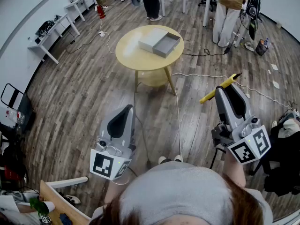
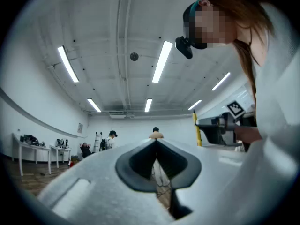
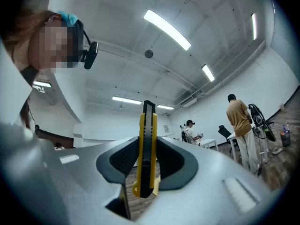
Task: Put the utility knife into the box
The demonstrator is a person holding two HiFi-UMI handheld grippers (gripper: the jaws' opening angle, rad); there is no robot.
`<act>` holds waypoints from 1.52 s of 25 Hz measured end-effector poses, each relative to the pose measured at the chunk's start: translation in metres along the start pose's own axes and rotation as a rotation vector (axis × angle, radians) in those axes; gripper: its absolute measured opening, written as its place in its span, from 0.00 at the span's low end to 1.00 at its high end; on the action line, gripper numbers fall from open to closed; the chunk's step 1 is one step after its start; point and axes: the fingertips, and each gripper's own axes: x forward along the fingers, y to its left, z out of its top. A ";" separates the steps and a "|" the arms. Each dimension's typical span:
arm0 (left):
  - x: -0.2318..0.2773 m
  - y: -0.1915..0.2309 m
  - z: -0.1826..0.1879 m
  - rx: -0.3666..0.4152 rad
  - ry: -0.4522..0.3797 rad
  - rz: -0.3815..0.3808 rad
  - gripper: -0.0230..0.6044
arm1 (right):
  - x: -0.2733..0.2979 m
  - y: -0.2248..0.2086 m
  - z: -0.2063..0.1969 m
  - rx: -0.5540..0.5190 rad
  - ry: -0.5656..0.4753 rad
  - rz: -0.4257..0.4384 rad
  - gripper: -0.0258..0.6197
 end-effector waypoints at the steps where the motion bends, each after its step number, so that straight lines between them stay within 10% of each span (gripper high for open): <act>1: -0.001 0.000 -0.001 0.000 0.000 0.003 0.04 | 0.000 0.001 -0.001 -0.001 0.003 0.002 0.23; 38: 0.010 -0.035 -0.028 -0.029 0.043 0.071 0.04 | -0.013 -0.031 -0.007 0.017 0.039 0.054 0.23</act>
